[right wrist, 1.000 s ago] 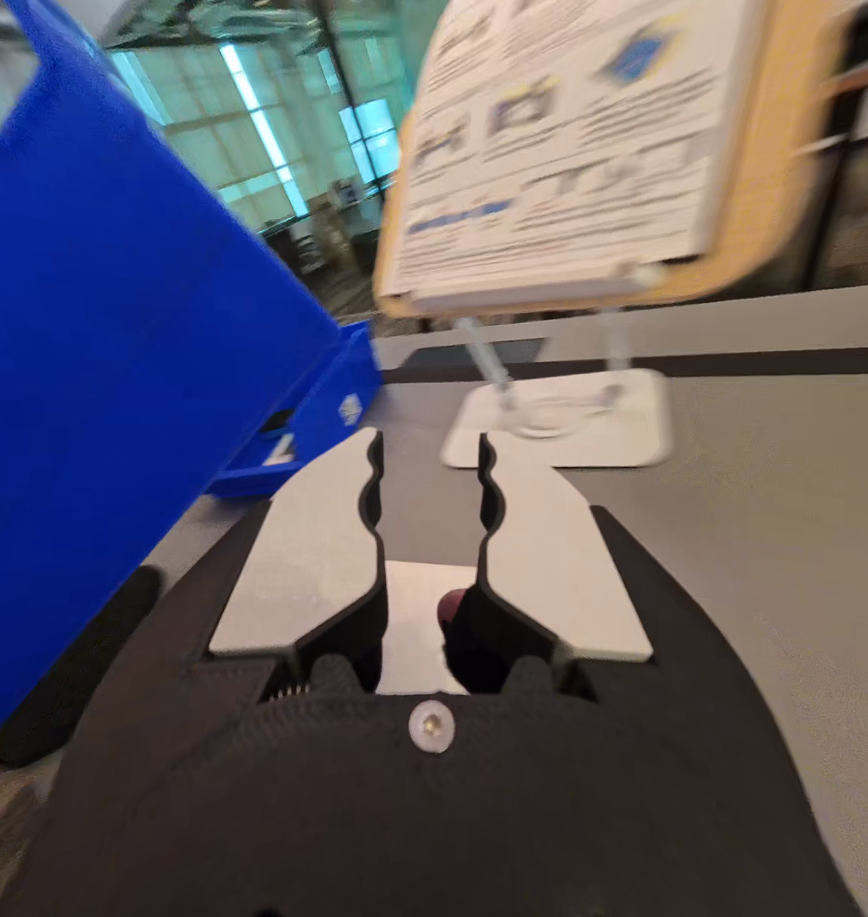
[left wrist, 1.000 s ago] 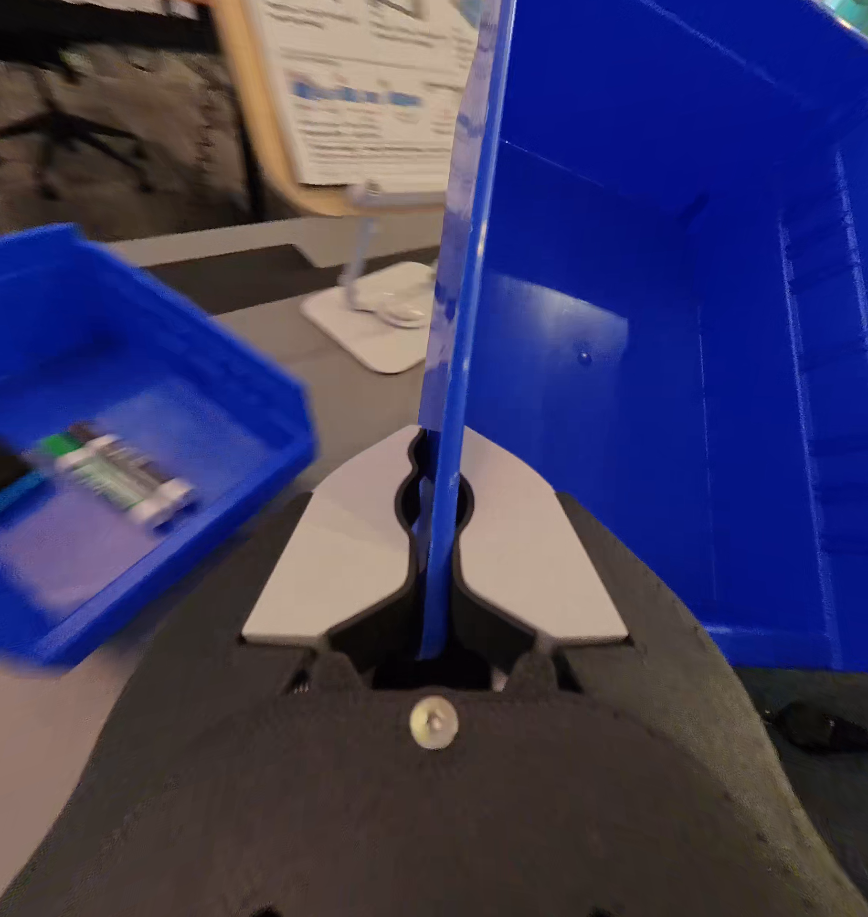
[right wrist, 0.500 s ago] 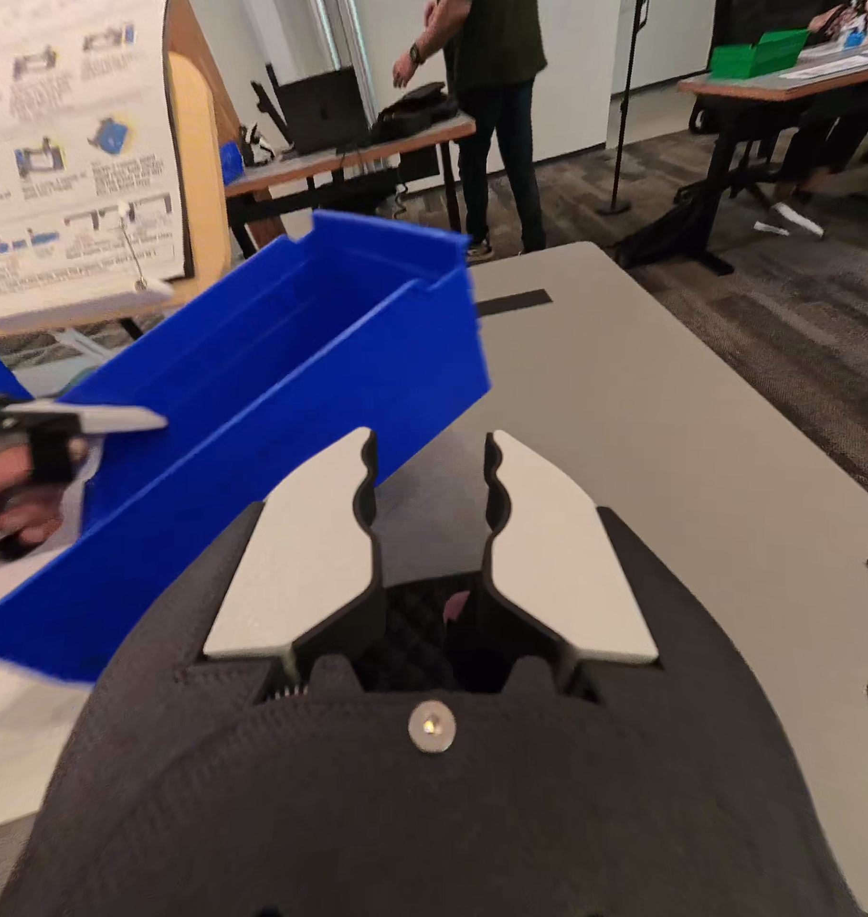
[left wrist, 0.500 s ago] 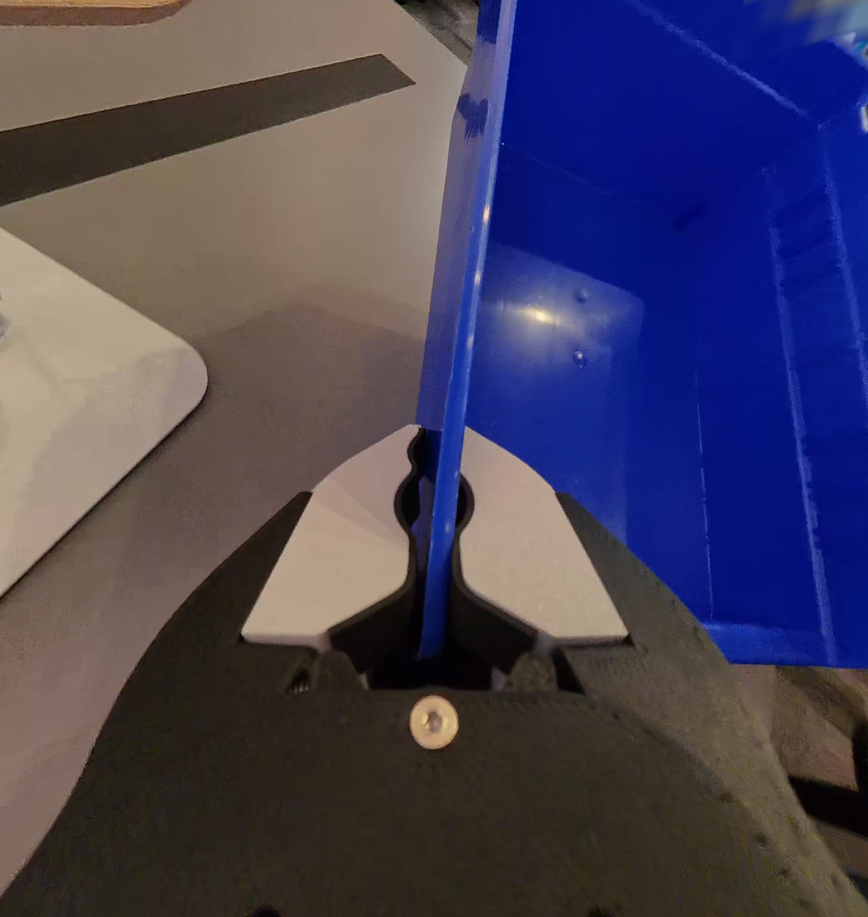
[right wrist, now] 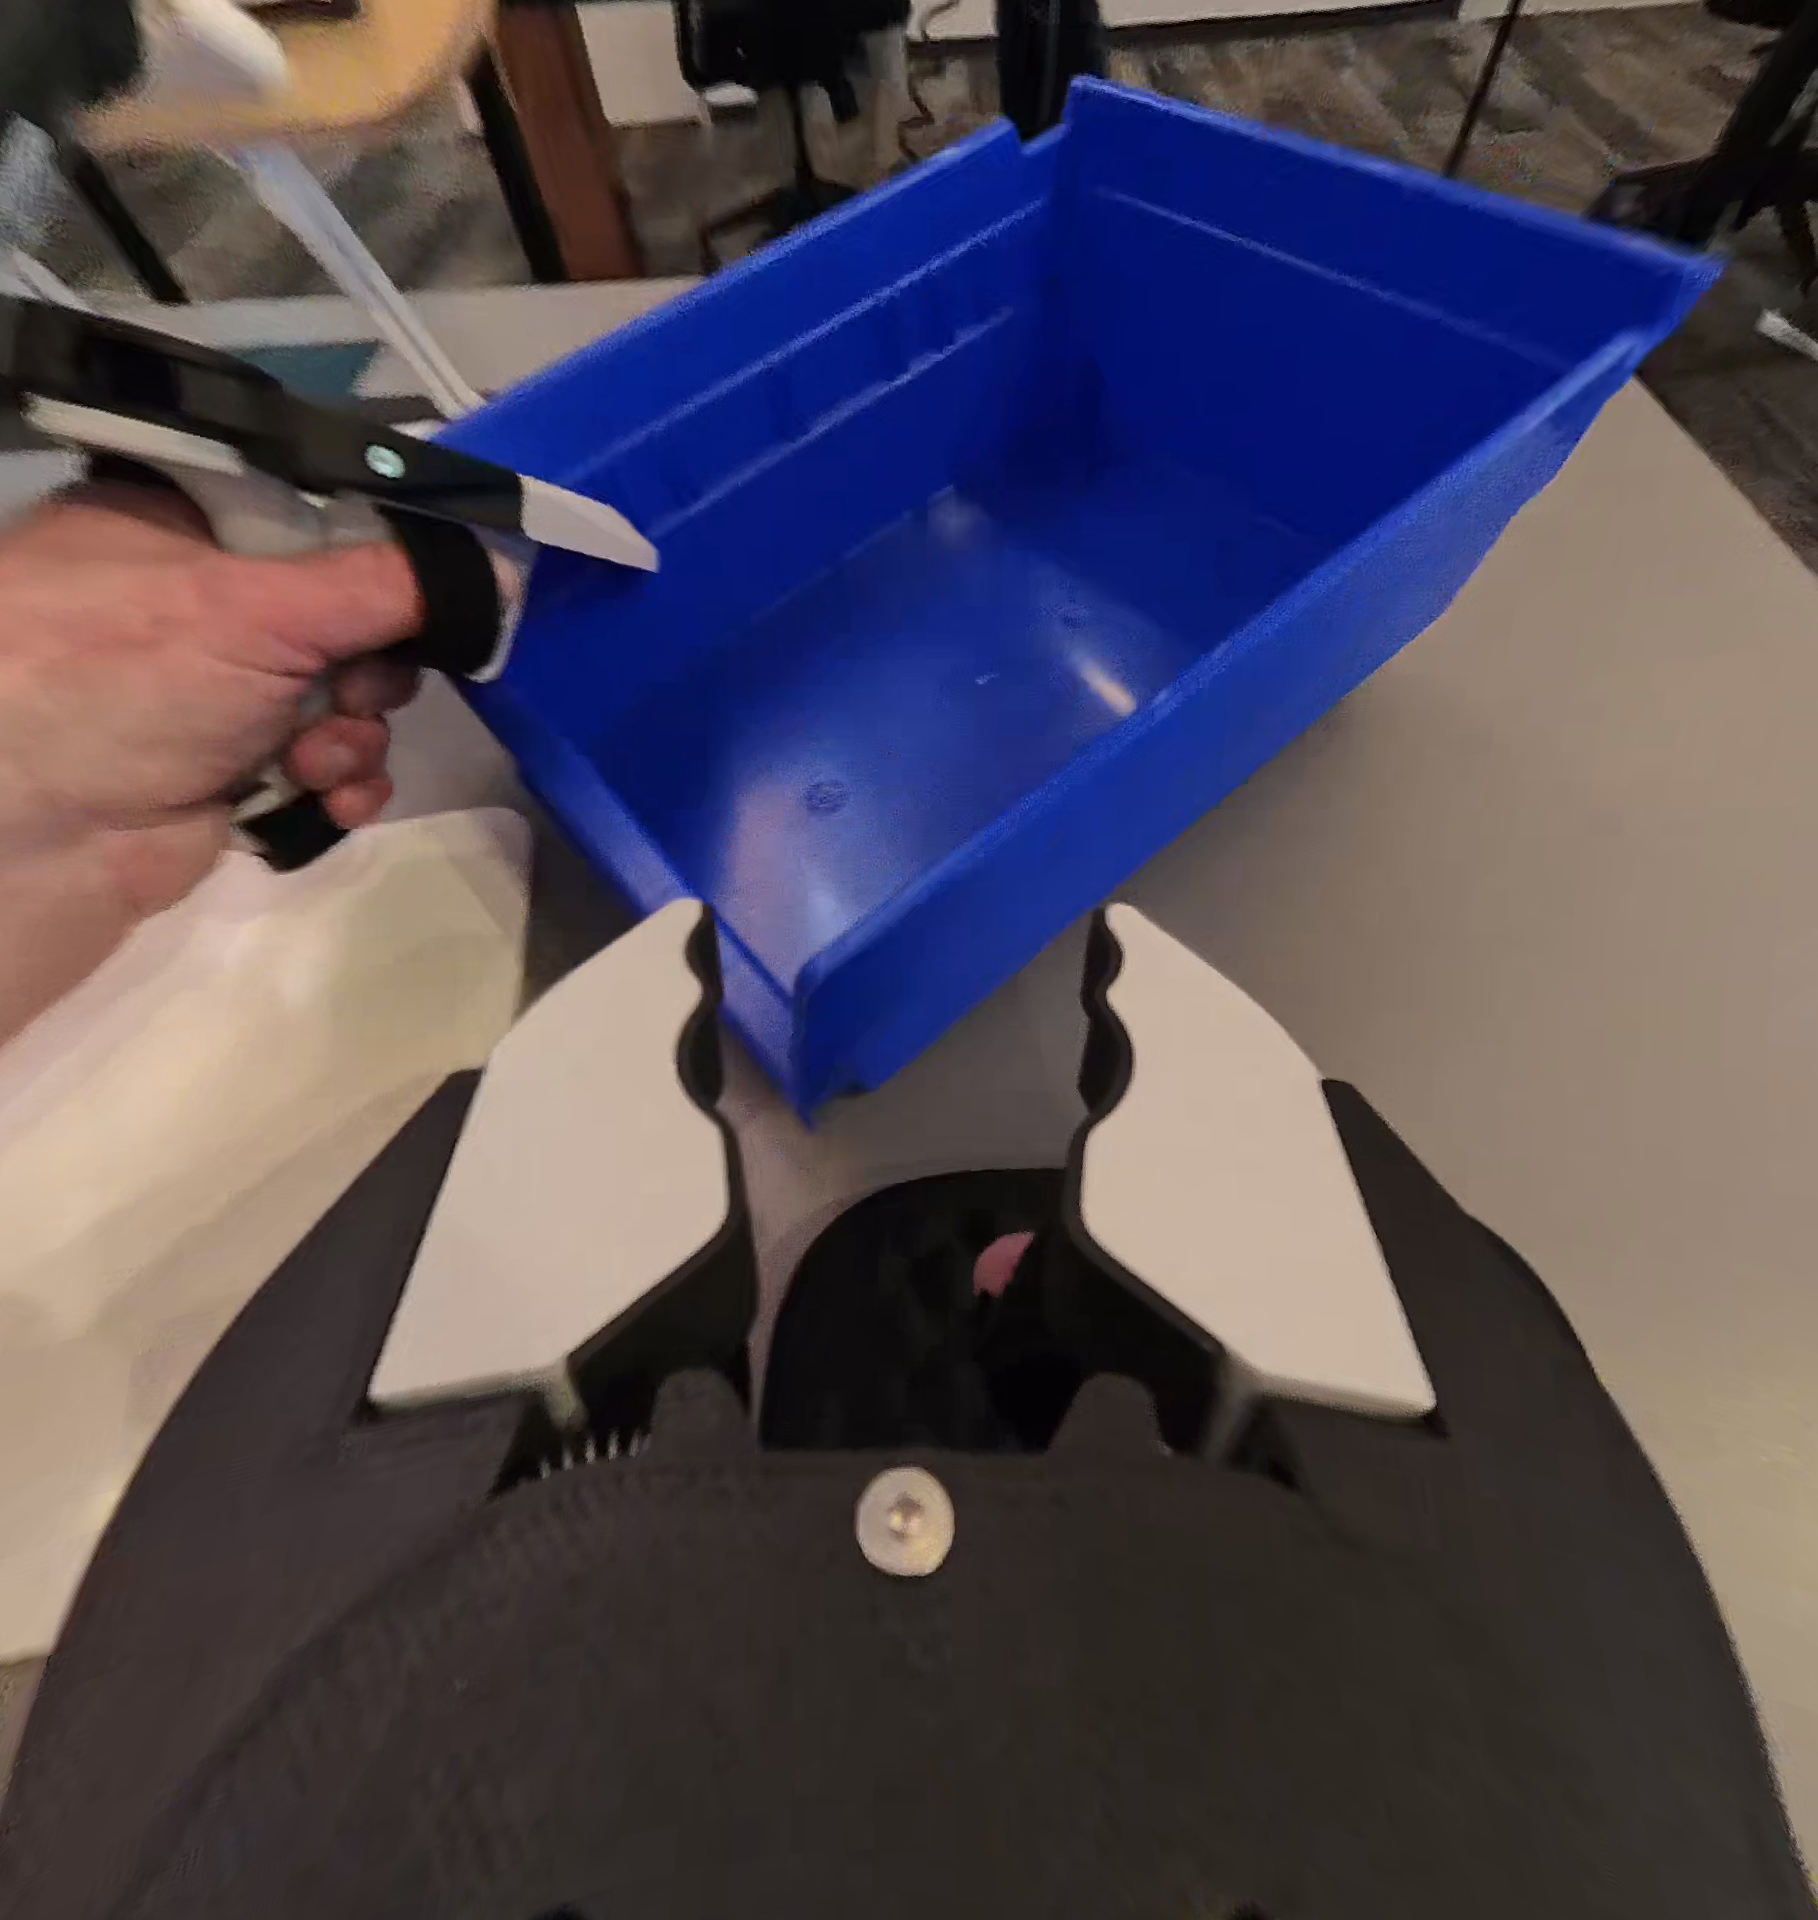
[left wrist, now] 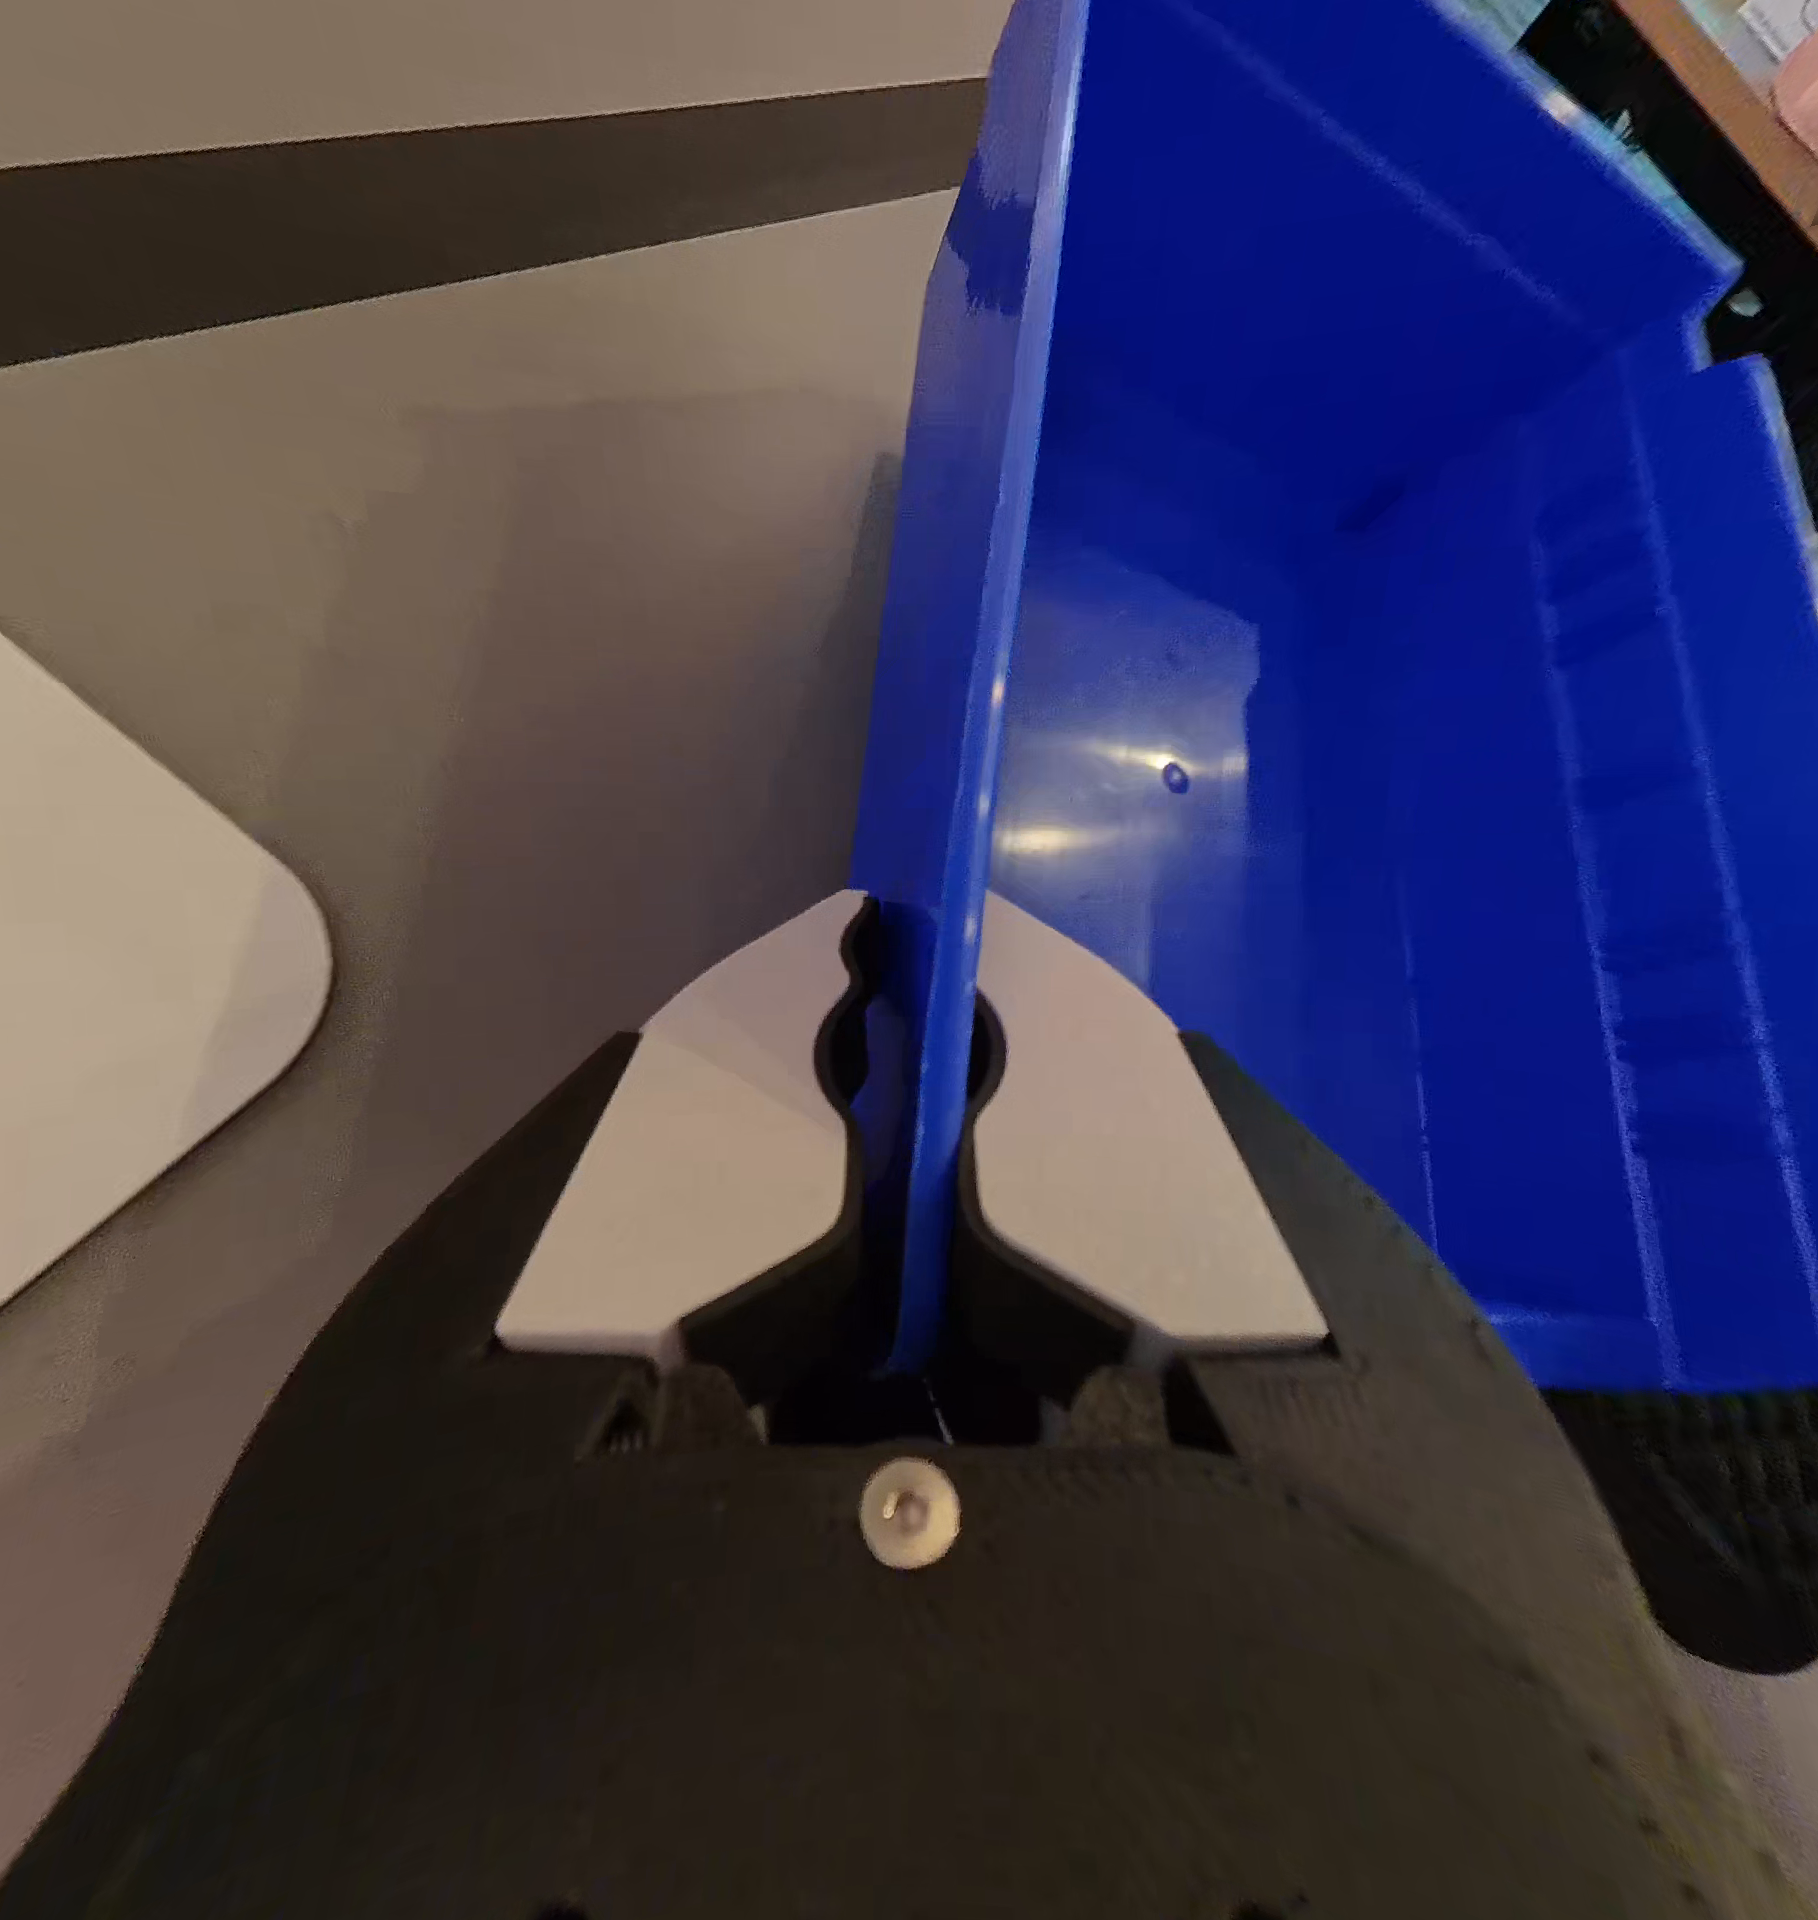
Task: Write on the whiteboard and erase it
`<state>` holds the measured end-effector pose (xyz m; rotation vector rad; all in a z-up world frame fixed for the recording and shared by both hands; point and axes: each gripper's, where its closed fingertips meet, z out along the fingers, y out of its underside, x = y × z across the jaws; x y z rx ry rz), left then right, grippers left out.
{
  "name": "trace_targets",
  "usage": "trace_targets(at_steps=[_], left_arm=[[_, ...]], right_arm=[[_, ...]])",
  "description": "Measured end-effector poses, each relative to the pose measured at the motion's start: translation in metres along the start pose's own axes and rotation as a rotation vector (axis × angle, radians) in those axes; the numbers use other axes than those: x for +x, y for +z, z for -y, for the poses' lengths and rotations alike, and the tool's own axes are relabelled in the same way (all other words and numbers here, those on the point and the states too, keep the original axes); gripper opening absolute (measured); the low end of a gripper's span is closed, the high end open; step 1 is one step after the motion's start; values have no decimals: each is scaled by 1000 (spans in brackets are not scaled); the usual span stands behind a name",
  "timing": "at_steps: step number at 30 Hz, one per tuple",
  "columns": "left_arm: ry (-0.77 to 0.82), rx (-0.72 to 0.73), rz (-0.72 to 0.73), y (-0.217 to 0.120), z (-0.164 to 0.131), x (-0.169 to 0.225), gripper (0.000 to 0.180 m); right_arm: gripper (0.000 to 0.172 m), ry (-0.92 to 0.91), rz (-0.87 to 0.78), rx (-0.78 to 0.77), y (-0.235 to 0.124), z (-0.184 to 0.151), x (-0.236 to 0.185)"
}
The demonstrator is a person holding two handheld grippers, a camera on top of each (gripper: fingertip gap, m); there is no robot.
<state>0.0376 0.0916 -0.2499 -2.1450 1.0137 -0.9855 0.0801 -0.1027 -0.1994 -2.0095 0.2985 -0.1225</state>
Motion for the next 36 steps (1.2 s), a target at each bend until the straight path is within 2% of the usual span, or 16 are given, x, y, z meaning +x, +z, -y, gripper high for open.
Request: trace_targets(at_steps=[4, 5, 6, 10, 13, 18, 22, 32, 34, 36], left_arm=[[-53, -4, -57, 4, -2, 10, 23], [-70, -1, -73, 3, -3, 12, 29], [-86, 2, -94, 2, -4, 15, 34], [-110, -16, -166, -4, -8, 28, 52], [-126, -35, -234, -3, -11, 47, 61], [-226, -38, -373, 12, -3, 79, 72], [-298, -32, -398, 32, 8, 88, 62], [-324, 9, -373, 82, 51, 79, 63], [-312, 12, -385, 83, 56, 77, 70], [-252, 27, -374, 70, 55, 78, 77]], right_arm=[[47, -10, -21, -73, 24, -12, 11], [35, 2, -37, -68, 27, -10, 15], [30, -27, -72, -70, 30, -10, 22], [19, -102, -116, -109, 39, -4, 45], [8, -155, -212, -116, 52, 6, 83], [9, -141, -225, -140, 80, 22, 139], [12, -141, -213, -136, 102, 34, 175], [12, -144, -203, -114, 154, 62, 217], [12, -133, -164, -123, 158, 64, 216], [35, -145, -150, -137, 150, 65, 217]])
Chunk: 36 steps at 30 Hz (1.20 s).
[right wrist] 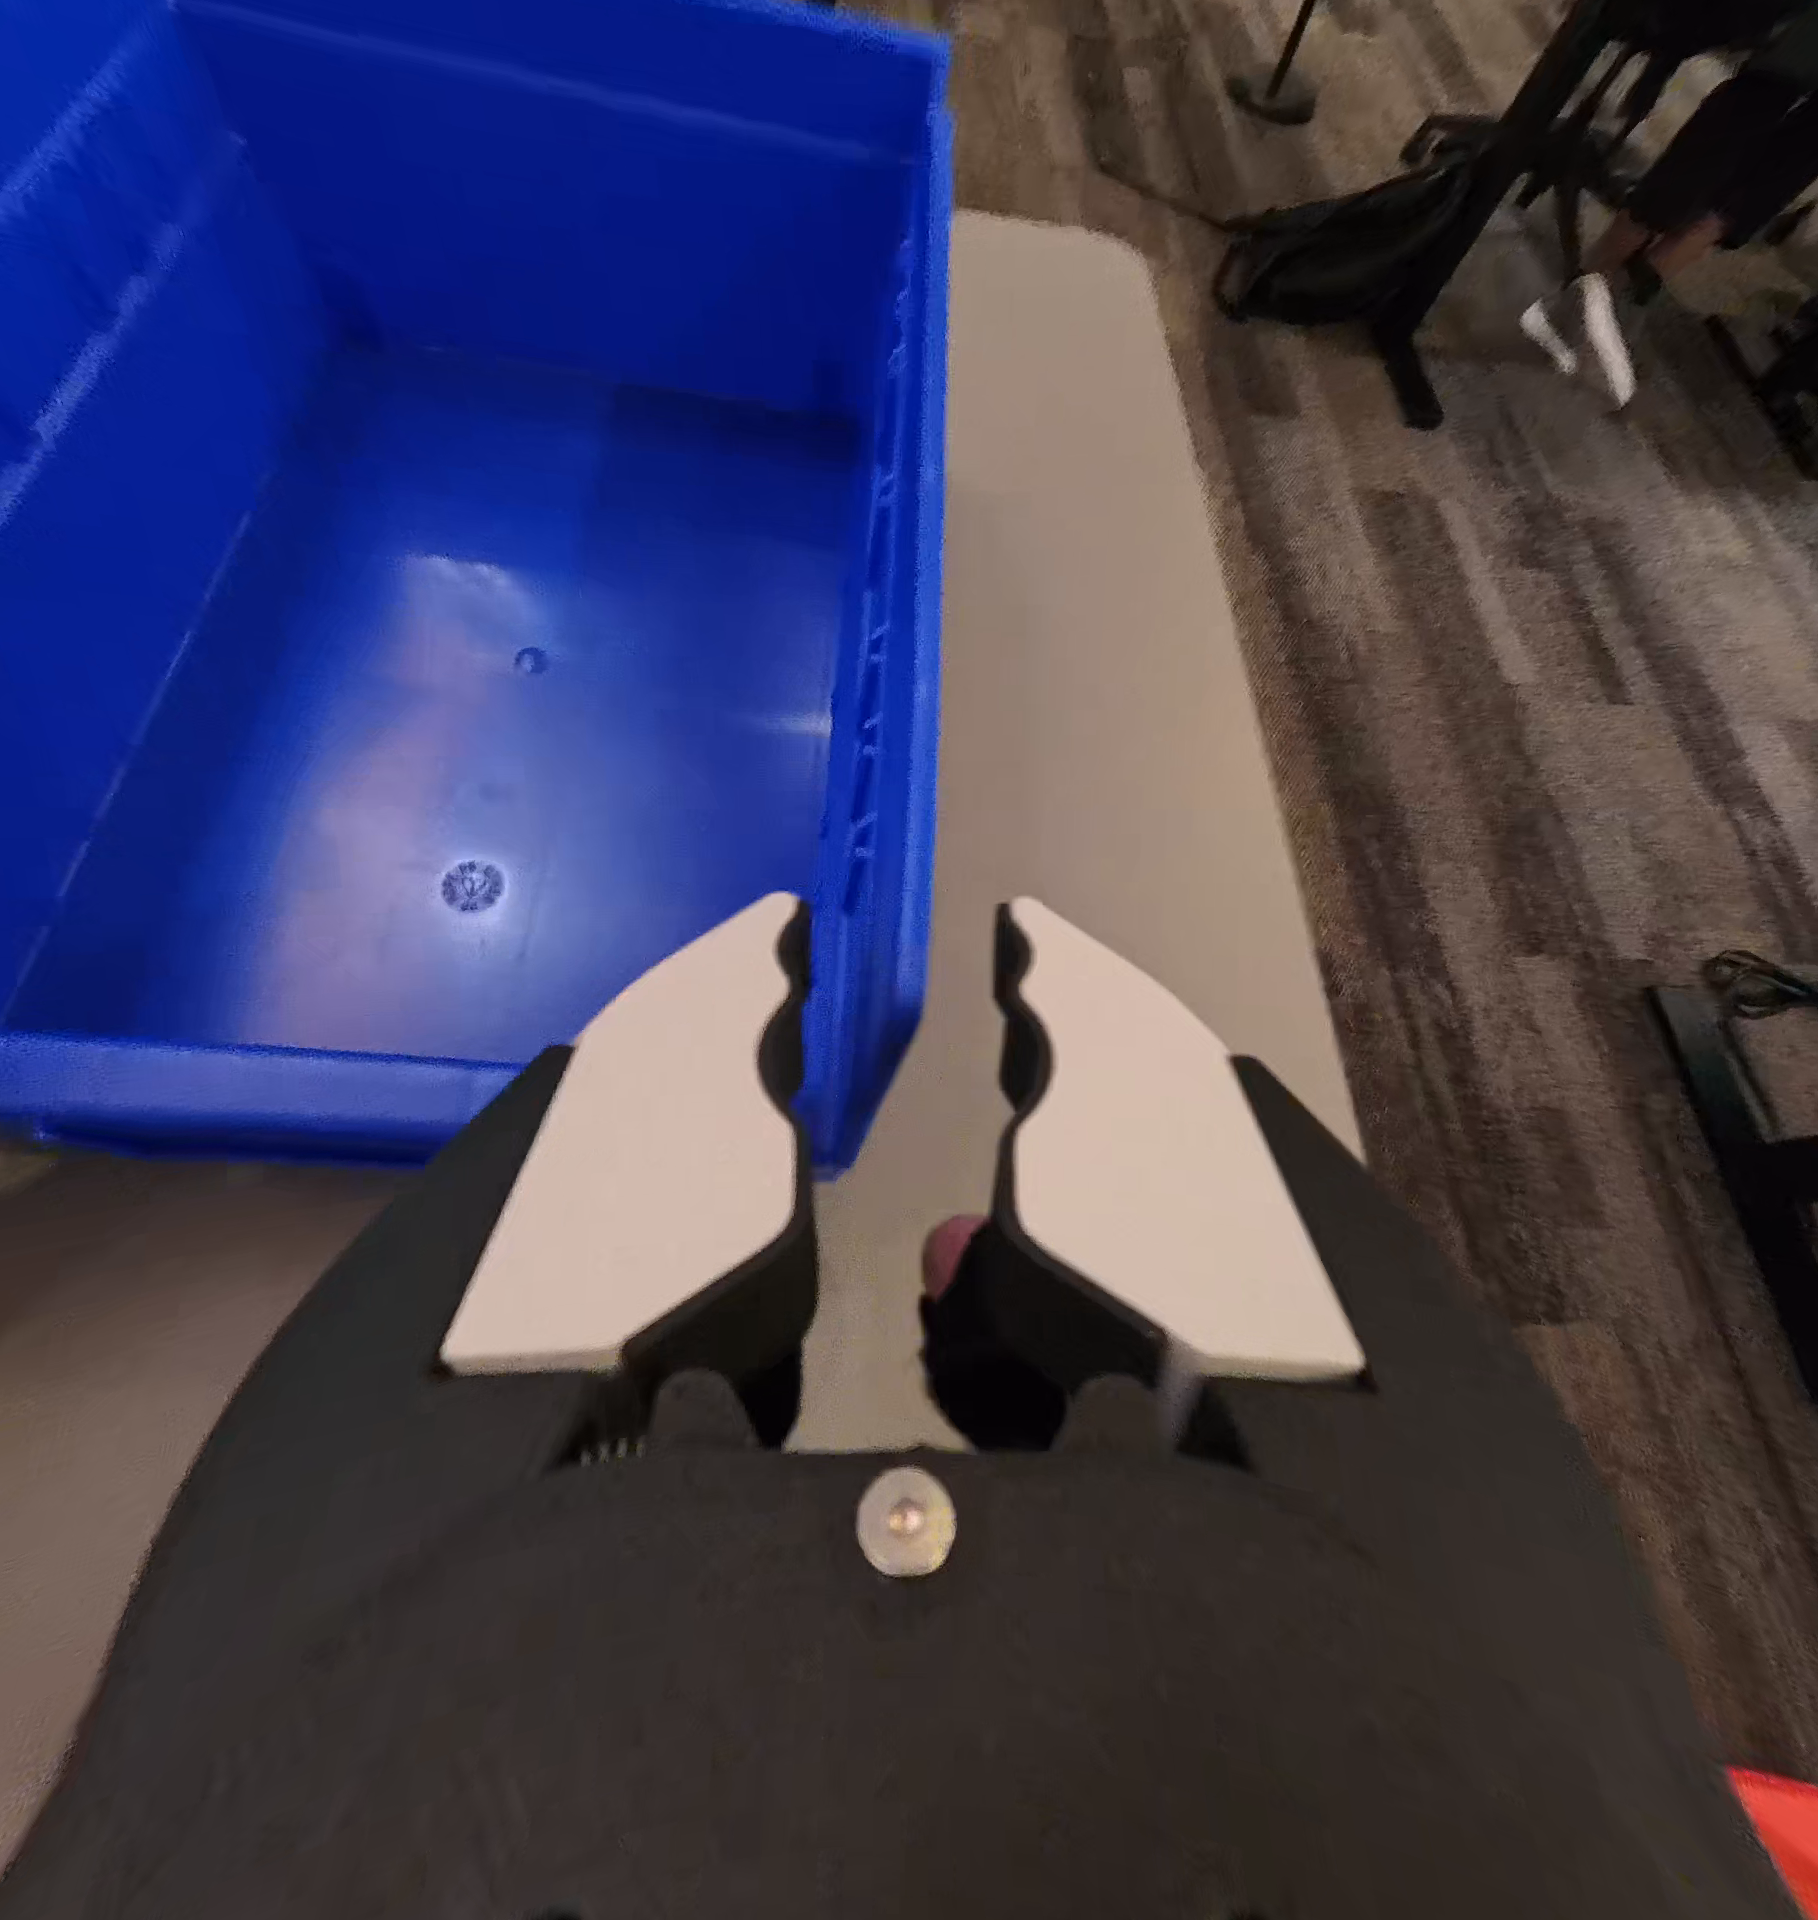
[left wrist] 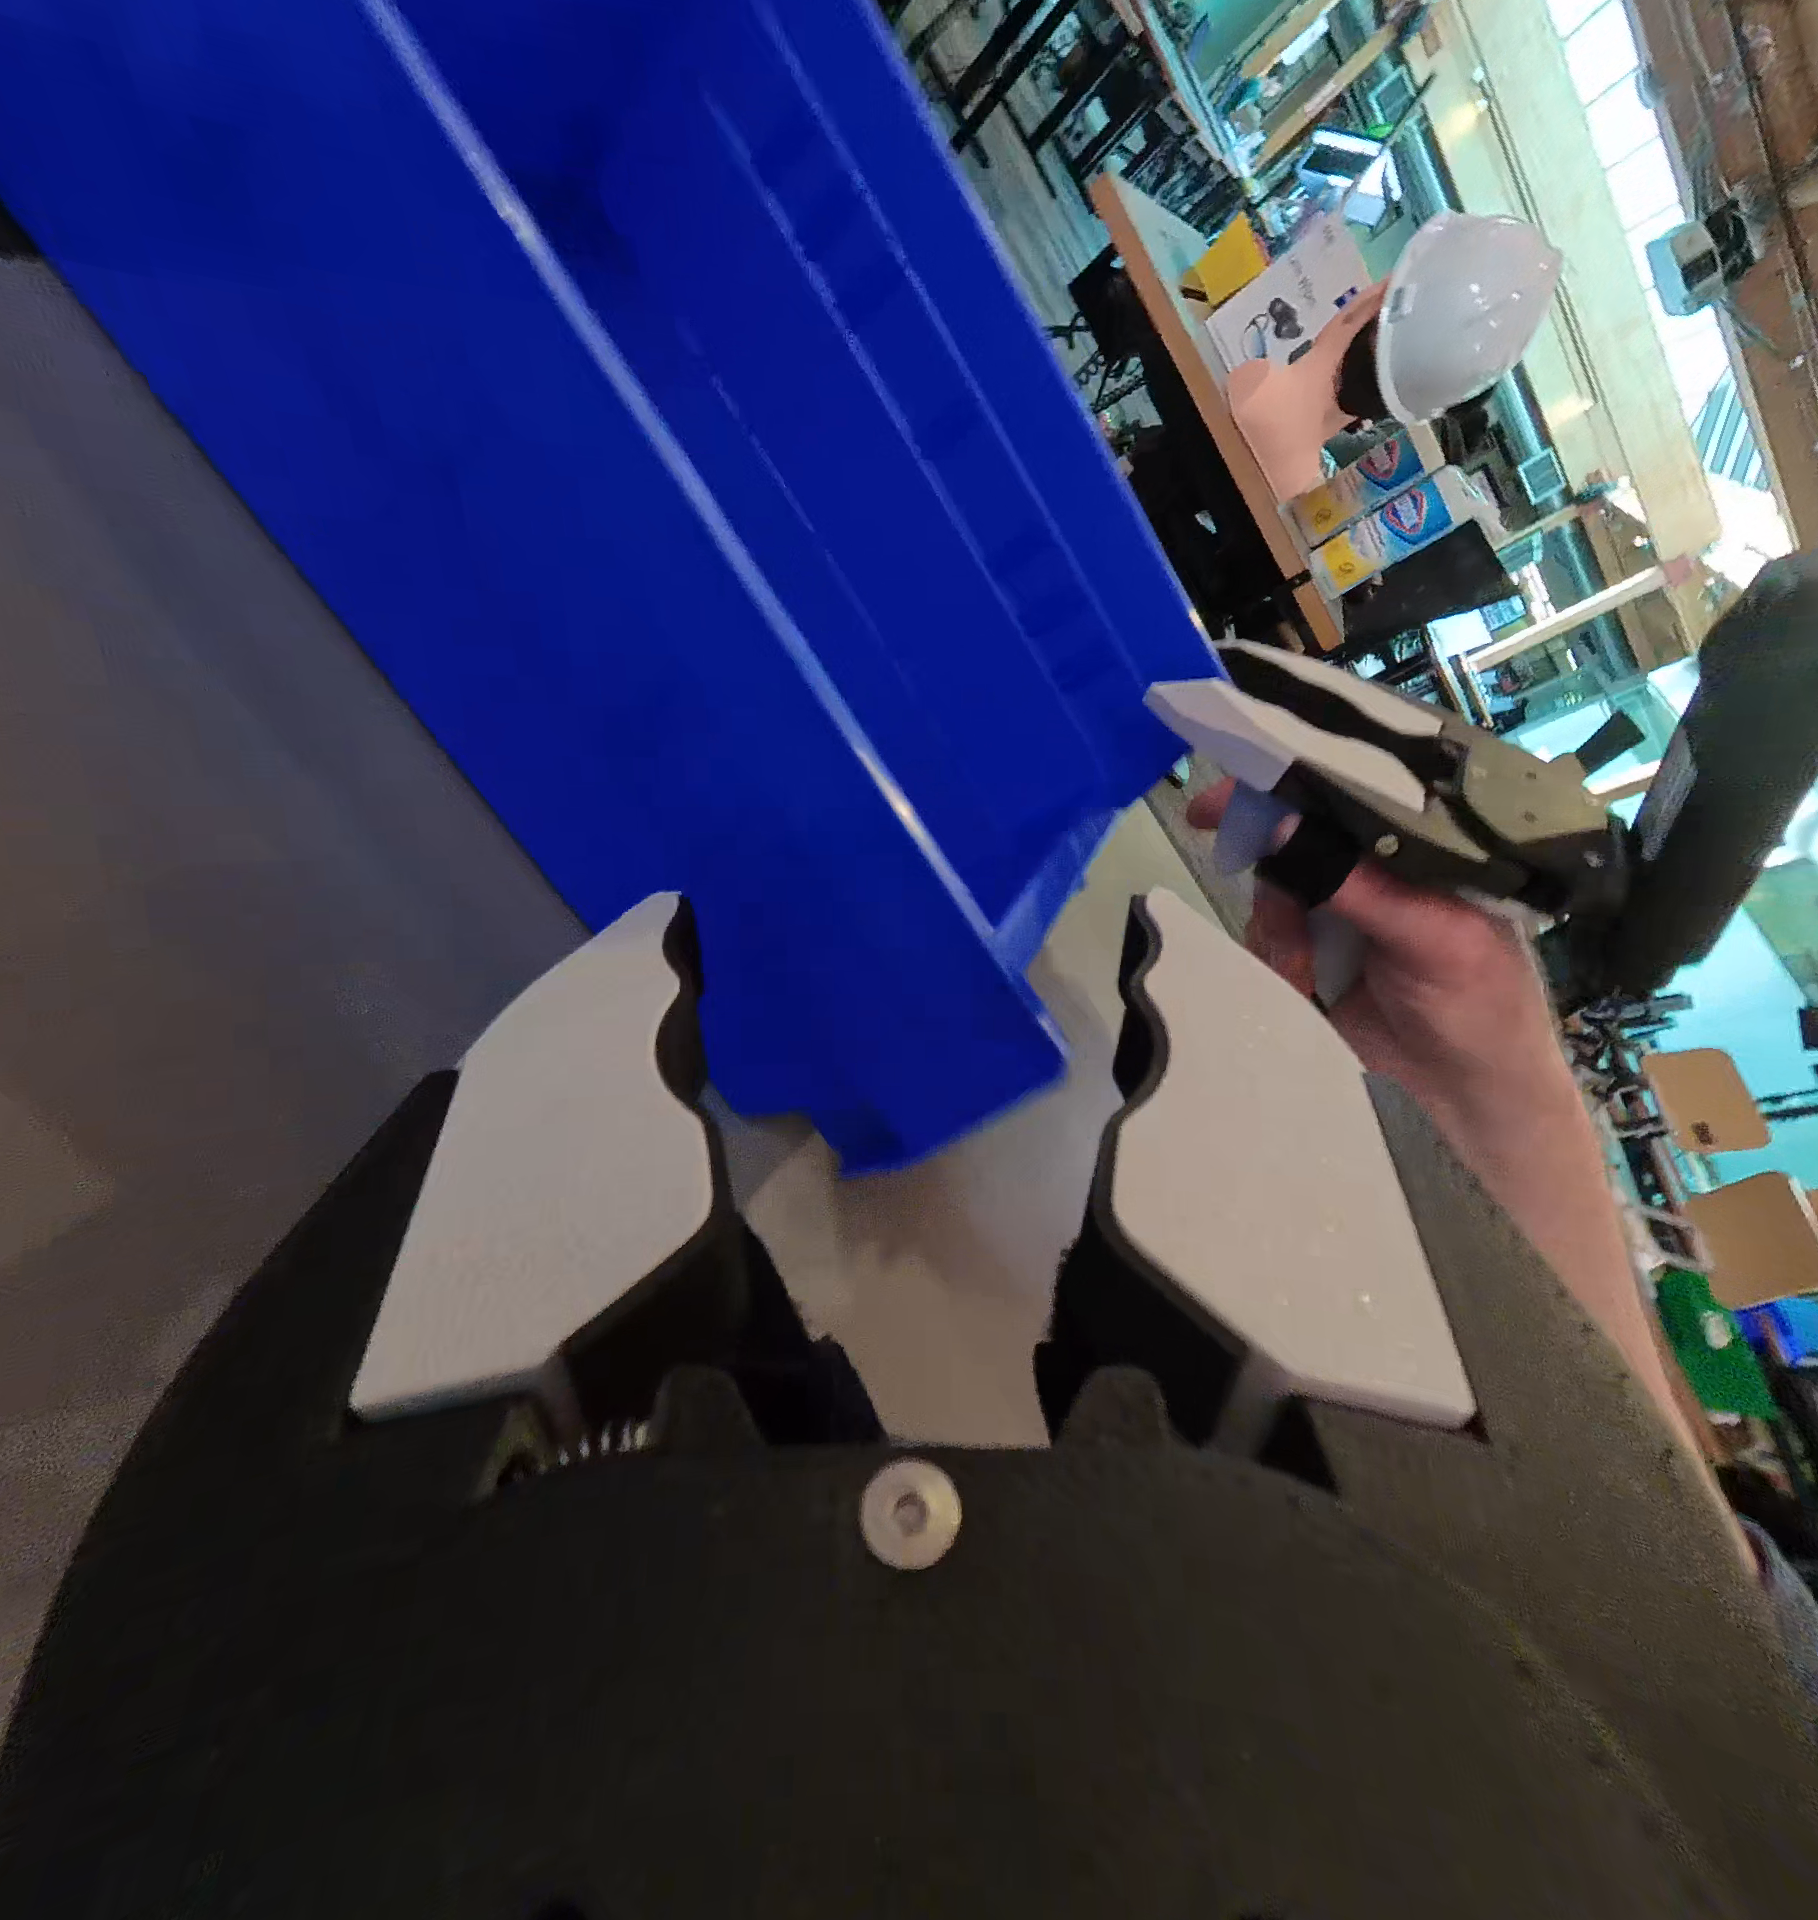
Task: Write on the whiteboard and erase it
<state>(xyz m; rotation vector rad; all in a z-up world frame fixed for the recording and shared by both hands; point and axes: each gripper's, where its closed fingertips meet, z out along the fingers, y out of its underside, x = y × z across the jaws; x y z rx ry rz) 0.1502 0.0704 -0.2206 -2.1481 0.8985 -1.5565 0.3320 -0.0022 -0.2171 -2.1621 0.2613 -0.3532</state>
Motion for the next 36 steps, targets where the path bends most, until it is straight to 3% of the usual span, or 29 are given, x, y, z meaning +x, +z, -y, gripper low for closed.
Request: trace_targets(at_steps=[2, 5, 9, 11, 17, 20, 22, 25, 29, 31, 36], left_arm=[[54, -3, -24, -24, -11, 18, 80], [190, -60, -71, -80, -48, 60, 82], [333, 65, 13, -211, -68, 76, 75], [352, 166, 165, -291, -68, 51, 71], [304, 409, 956, -575, -83, -97, 74], [193, 448, 1175, -668, -106, -153, 78], [105, 451, 1198, -689, -118, -184, 79], [5, 440, 1181, -693, -125, -221, 71], [-55, 392, 1080, -674, -124, -252, 40], [-51, 378, 1096, -674, -120, -262, 17], [-8, 334, 1124, -682, -106, -281, 6]], right_arm=[[55, 21, -1, 64, -23, 12, 0], [54, -119, -16, 166, -69, 36, -32], [52, -290, 88, 260, -109, 54, -114], [48, -329, 131, 315, -118, 56, -144], [40, -346, 148, 365, -102, 33, -180], [40, -338, 129, 364, -91, 20, -181], [40, -348, 100, 376, -90, 17, -180], [39, -353, 86, 354, -83, 11, -178], [38, -350, 68, 336, -76, 4, -171], [37, -354, 52, 319, -72, -1, -166], [36, -338, 51, 292, -62, -13, -159]])
